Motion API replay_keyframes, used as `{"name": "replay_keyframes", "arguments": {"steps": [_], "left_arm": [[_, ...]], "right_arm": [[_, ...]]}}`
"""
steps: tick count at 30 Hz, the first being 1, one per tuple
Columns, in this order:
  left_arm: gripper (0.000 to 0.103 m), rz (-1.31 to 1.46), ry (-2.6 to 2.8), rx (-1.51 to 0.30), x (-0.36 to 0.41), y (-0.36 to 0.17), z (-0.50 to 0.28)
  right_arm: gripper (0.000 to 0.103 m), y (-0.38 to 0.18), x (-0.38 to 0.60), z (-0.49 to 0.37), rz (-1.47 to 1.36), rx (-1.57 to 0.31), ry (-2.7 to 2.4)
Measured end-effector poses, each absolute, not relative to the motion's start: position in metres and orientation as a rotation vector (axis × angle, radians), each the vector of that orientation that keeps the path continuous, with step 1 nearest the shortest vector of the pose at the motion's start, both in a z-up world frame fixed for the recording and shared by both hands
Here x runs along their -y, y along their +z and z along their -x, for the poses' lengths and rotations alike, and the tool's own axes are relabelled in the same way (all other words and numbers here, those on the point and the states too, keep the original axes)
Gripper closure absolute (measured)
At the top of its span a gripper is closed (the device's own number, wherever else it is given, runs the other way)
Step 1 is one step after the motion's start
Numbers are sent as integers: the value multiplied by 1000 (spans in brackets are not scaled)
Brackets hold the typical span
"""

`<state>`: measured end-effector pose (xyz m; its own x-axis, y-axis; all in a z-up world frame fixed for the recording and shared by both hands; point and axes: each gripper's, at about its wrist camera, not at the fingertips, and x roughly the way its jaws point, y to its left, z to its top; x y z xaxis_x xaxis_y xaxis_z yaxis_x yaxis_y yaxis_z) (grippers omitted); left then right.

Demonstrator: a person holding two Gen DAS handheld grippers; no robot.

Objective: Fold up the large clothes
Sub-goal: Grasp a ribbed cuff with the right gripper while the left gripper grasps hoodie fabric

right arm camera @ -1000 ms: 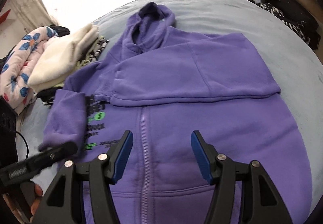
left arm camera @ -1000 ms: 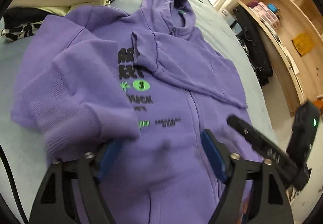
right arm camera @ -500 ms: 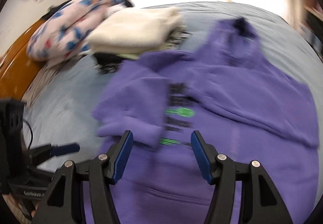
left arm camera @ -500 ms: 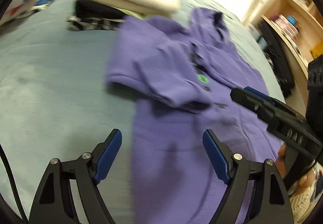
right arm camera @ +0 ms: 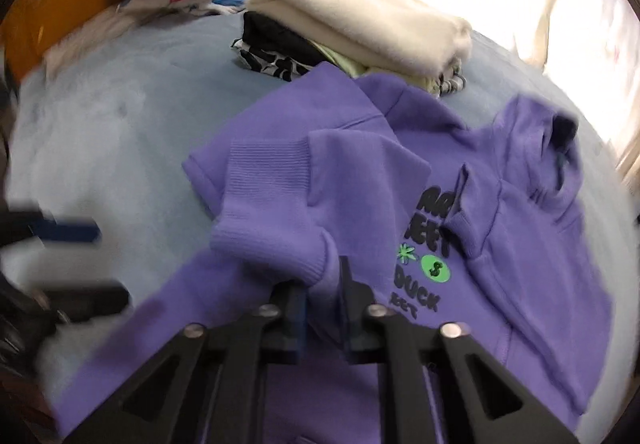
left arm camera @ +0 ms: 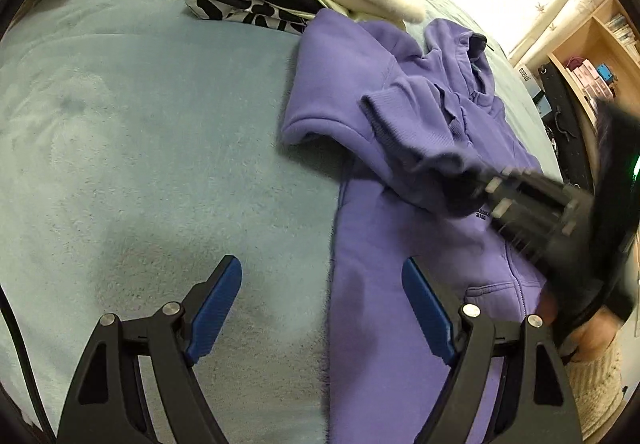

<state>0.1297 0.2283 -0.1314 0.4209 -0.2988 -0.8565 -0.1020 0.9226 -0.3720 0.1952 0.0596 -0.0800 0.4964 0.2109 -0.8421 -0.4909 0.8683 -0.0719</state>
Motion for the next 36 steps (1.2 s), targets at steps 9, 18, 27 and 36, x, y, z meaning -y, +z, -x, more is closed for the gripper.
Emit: {"name": "replay_keyframes", "arguments": {"steps": [9, 18, 27, 36], "left_arm": [[22, 374, -184, -1123, -204, -126, -132], [22, 270, -211, -1151, -175, -129, -158], [22, 226, -193, -1126, -171, -120, -249], [22, 304, -248, -1157, -175, -142, -340]], "right_arm": [[91, 1, 119, -201, -123, -753, 158], [68, -98, 241, -199, -437, -1074, 13], [51, -96, 254, -249, -413, -1067, -7], [49, -116, 264, -280, -401, -1112, 15]]}}
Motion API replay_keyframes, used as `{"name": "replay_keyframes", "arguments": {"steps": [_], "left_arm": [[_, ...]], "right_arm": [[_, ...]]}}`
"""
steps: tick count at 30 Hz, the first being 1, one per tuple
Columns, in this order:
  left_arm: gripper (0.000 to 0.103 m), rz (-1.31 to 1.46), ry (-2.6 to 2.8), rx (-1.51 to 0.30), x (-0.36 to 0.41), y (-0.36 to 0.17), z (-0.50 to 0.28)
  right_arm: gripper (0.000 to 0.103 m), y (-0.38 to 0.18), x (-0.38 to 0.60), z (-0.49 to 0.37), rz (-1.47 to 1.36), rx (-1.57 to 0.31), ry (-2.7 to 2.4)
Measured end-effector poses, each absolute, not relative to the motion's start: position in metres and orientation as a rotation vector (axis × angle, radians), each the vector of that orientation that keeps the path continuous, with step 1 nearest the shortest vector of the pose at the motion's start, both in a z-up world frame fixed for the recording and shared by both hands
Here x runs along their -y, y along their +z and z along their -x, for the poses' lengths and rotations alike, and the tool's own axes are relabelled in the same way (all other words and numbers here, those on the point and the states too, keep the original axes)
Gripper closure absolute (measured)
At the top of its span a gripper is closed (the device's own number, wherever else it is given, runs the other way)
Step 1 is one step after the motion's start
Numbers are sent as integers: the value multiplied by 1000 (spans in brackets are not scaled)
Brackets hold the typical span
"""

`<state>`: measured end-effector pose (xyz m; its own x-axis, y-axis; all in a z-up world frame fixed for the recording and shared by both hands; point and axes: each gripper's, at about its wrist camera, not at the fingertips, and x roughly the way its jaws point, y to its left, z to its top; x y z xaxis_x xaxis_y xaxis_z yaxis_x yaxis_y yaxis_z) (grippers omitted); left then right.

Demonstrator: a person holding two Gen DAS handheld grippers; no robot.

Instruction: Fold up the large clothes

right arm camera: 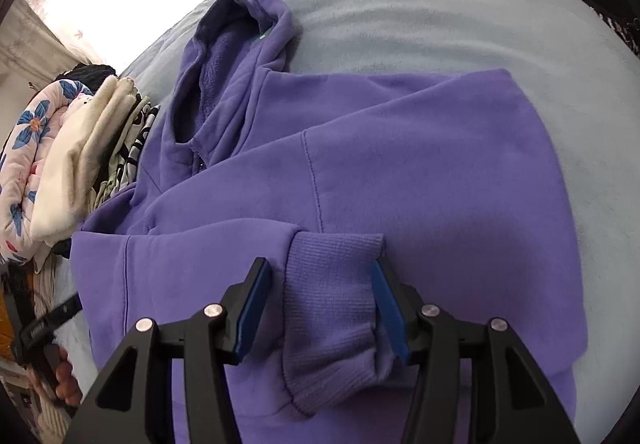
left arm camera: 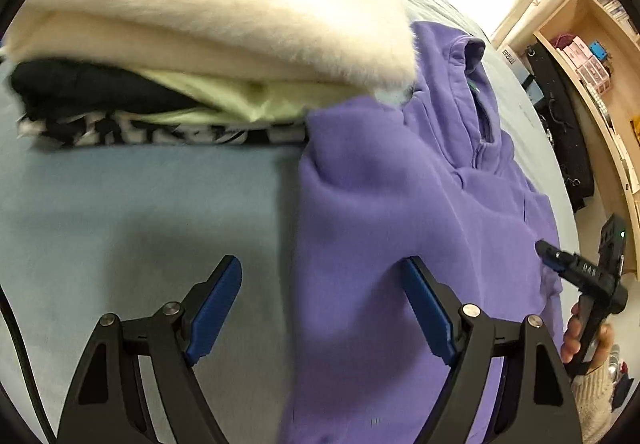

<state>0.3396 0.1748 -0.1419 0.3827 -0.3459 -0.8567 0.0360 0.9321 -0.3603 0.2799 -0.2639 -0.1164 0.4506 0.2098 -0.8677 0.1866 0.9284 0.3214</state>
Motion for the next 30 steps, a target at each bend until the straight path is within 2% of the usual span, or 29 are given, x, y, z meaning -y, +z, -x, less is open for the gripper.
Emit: {"name": "replay_keyframes", "arguments": {"steps": [4, 5, 6, 8, 9, 10, 11, 13, 16, 19, 21, 23, 25, 27, 29, 30], "left_arm": [[23, 309, -278, -1203, -168, -161, -366], [27, 316, -287, -1212, -165, -165, -368], [50, 326, -309, -1213, -163, -167, -369], [78, 320, -312, -1192, -158, -162, -365], [84, 298, -293, -1160, -157, -156, -361], [86, 277, -277, -1107, -154, -145, -352], [88, 258, -265, -1061, -151, -135, -343], [89, 208, -259, -948, -145, -111, -321], [90, 103, -233, -791, -128, -78, -290], [90, -35, -164, -667, -105, -68, -272], [90, -75, -123, -666, -101, -73, -277], [88, -75, -73, -726, -105, -93, -296], [85, -36, -27, -827, -114, -122, -320], [81, 10, -18, -905, -127, -142, -330], [65, 31, -5, -919, -133, -147, -330], [61, 36, 5, -912, -136, -145, -328]], "right_arm": [[42, -117, 256, -277, -341, -1100, 48], [42, -117, 252, -276, -314, -1096, 52], [45, -117, 246, -274, -271, -1095, 59], [61, -114, 236, -271, -215, -1087, 79], [69, -112, 232, -268, -185, -1077, 80], [78, -109, 229, -265, -171, -1064, 89], [82, -106, 226, -263, -158, -1051, 93], [89, -97, 219, -257, -112, -1008, 80], [91, -74, 208, -246, -29, -889, 59], [91, -54, 207, -243, -8, -774, 17], [91, -56, 214, -252, -40, -781, -10], [89, -78, 226, -273, -89, -886, -34], [74, -117, 243, -296, -182, -1074, -38], [73, -120, 254, -295, -268, -1057, -21], [65, -109, 262, -289, -310, -1038, -25], [56, -100, 267, -283, -309, -1010, -42]]}}
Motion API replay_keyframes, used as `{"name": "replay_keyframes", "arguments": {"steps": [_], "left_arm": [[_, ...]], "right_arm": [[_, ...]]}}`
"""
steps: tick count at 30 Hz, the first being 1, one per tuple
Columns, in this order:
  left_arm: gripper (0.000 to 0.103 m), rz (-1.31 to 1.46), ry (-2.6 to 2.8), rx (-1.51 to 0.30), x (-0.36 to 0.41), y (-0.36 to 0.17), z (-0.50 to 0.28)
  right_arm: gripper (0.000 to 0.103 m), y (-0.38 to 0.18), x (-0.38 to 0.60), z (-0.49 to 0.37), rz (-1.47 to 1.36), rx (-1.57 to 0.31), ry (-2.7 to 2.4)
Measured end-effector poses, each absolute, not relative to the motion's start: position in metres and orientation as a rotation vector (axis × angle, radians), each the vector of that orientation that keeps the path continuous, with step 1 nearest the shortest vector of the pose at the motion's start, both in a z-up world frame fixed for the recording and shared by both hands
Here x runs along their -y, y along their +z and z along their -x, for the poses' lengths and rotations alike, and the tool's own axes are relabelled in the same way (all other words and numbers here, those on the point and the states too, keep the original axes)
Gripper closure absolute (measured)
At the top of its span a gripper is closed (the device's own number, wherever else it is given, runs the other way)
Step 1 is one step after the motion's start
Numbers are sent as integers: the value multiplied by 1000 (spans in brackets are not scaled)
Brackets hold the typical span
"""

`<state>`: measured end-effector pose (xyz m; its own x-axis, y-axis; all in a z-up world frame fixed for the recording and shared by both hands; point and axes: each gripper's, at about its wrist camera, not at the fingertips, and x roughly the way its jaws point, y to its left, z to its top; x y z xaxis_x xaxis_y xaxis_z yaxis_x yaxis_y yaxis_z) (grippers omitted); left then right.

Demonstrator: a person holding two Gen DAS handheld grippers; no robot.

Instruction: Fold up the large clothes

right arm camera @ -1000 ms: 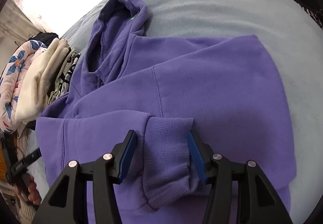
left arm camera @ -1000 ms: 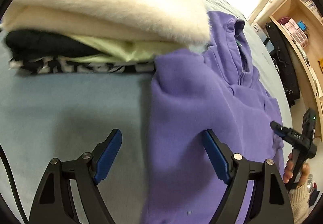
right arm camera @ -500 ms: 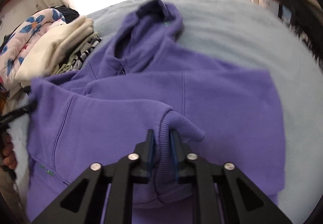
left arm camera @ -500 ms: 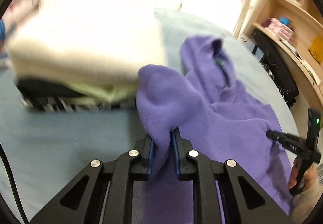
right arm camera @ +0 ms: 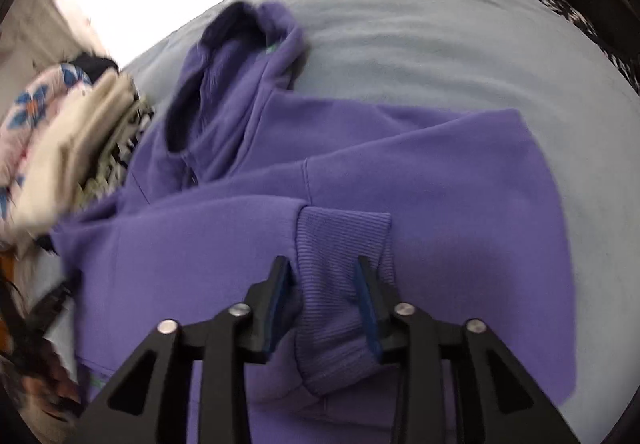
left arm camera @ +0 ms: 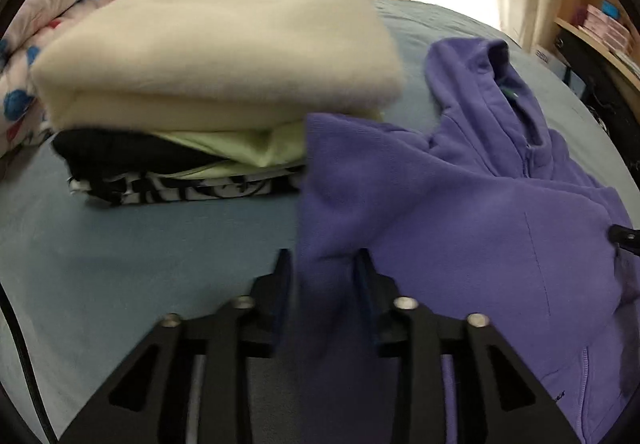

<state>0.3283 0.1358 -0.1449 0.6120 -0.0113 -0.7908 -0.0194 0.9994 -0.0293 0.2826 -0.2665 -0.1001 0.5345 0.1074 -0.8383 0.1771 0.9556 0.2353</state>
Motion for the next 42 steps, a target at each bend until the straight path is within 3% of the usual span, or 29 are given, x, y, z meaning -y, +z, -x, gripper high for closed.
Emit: {"name": "replay_keyframes", "arguments": {"steps": [1, 3, 8, 14, 19, 29, 35, 39, 42], "left_arm": [[54, 37, 24, -903, -138, -140, -325], [48, 43, 32, -894, -141, -131, -317], [43, 119, -47, -963, -153, -120, -294], [42, 80, -17, -1053, -147, -156, -267], [45, 90, 39, -1044, -145, -161, -264], [46, 54, -38, -840, -99, -89, -235], [47, 109, -66, -948, -63, -128, -272], [46, 32, 13, -992, -69, -160, -286], [56, 59, -22, -973, -83, -158, -284]], "right_arm": [[48, -95, 269, -278, -305, -992, -49], [41, -87, 273, -268, -308, -973, -53], [41, -95, 285, -243, -400, -1044, -6], [41, -116, 259, -238, -352, -1065, -1], [45, -119, 249, -239, -266, -1063, -101], [43, -76, 171, -213, -144, -948, 41], [43, -98, 114, -236, -131, -978, 197], [47, -115, 131, -246, -64, -1017, 122], [49, -109, 172, -243, -24, -987, -53]]}}
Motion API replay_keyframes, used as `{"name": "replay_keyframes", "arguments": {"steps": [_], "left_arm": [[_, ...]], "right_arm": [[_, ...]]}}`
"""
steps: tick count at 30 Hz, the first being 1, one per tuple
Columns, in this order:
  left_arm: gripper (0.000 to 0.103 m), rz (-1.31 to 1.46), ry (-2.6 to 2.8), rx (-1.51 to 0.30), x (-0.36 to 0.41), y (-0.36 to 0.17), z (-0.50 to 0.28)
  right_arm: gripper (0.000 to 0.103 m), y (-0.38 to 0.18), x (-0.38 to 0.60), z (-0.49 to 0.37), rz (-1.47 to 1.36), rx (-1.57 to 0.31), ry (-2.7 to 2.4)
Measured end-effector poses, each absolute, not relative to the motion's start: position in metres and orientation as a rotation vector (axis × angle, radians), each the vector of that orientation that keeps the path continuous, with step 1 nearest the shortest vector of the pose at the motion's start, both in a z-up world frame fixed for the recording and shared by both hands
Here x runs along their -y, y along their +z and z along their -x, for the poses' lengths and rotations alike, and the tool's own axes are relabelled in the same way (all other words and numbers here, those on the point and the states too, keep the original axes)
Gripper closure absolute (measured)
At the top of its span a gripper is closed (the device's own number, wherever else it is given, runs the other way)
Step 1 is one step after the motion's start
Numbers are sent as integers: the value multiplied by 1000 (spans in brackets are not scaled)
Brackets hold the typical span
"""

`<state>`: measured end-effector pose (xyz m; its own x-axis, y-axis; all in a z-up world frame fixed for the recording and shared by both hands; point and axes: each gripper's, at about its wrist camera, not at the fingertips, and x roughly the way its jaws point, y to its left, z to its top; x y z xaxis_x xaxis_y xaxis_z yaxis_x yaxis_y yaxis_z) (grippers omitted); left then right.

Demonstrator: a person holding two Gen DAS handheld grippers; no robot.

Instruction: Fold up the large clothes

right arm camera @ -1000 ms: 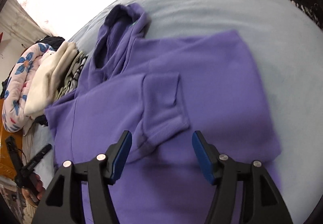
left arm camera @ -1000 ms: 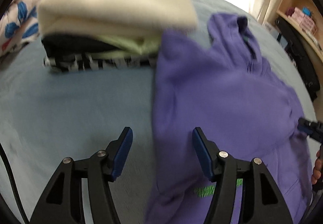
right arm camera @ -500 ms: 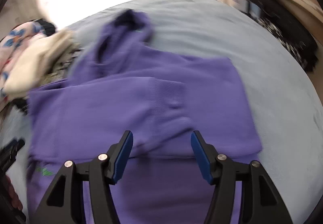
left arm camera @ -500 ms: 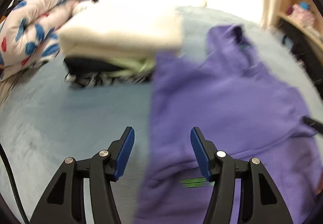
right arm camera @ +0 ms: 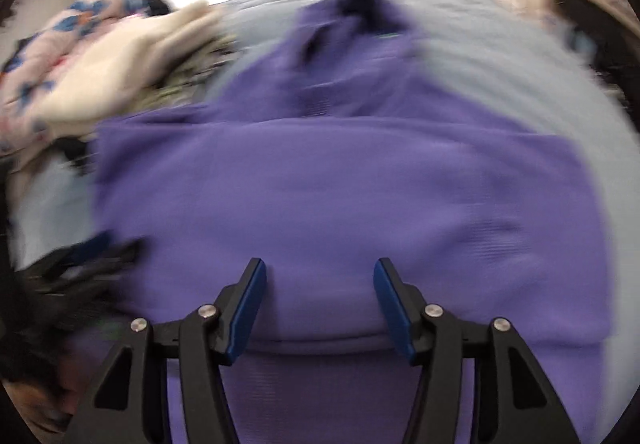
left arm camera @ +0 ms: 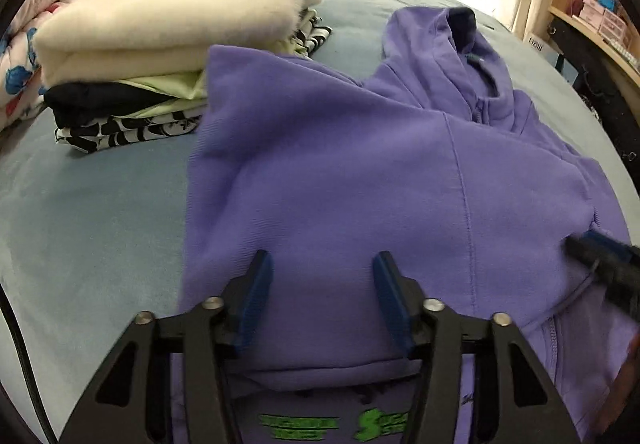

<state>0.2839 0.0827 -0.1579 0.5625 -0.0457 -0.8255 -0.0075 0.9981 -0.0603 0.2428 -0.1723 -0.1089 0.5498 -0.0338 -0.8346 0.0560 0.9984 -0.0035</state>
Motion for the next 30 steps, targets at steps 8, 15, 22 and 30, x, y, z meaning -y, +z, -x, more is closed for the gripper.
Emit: {"name": "replay_keyframes", "arguments": {"steps": [8, 15, 22, 30], "left_arm": [[58, 116, -54, -1001, -97, -150, -280], [44, 123, -30, -985, -101, -125, -253], [43, 151, -24, -959, -107, -92, -212], [37, 148, 11, -915, -110, -50, -147]], "right_arm": [[74, -102, 236, -227, -206, -1019, -109], [55, -89, 233, -197, -267, -992, -92], [55, -53, 224, -153, -307, -907, -77], [54, -17, 209, -104, -299, -839, -74]]}}
